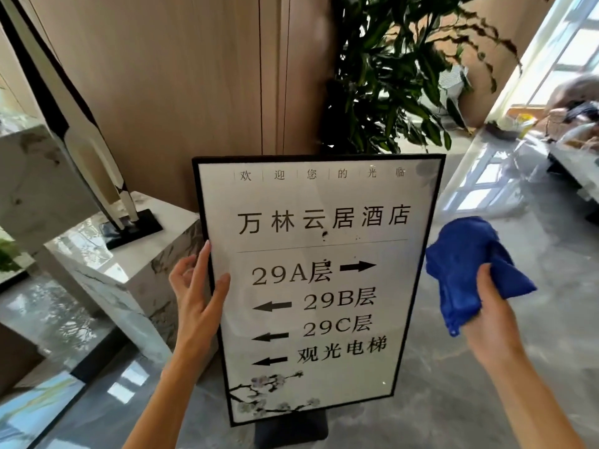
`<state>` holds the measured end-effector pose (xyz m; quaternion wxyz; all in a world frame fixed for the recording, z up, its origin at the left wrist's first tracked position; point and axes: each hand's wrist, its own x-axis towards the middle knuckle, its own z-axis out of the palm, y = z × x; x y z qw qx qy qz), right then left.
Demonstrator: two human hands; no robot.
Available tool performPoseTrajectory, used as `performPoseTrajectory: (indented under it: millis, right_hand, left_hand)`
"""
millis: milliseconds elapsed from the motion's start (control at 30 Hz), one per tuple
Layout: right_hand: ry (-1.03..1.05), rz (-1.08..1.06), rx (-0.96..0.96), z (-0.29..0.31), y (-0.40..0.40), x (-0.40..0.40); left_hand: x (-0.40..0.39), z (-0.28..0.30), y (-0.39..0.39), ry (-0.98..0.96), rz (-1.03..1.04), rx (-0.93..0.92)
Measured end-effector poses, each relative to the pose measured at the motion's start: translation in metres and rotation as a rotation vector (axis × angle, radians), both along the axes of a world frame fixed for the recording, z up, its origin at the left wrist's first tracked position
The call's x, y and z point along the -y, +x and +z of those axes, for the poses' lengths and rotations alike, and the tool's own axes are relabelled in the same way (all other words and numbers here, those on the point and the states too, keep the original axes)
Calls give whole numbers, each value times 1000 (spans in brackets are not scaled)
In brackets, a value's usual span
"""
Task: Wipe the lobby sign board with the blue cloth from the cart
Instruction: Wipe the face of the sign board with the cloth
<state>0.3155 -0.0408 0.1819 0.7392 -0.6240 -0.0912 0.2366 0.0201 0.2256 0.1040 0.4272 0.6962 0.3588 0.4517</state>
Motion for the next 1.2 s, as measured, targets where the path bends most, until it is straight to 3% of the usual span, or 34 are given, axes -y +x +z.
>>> performPoseTrajectory:
  millis: [133, 367, 533, 733, 867, 1033, 1200]
  right_hand:
    - [-252, -43, 182, -10, 8, -40]
    - [-260, -110, 514, -51, -4, -100]
    - [-373, -272, 1125, -65, 5, -113]
    - [-467, -423, 1488, -72, 33, -118]
    - [-366, -426, 1543, -66, 38, -125]
    - [-292, -311, 1403, -70, 41, -133]
    - [-294, -389, 1390, -69, 21, -155]
  left_hand:
    - [-17, -16, 15, 97, -40, -36]
    - [-32, -41, 26, 79, 46, 63]
    - [-35, -51, 29, 101, 75, 105]
    - [-37, -54, 31, 102, 88, 186]
    - [-38, -53, 29, 82, 79, 207]
    - [-35, -51, 31, 137, 53, 211]
    - [-31, -44, 31, 161, 40, 224]
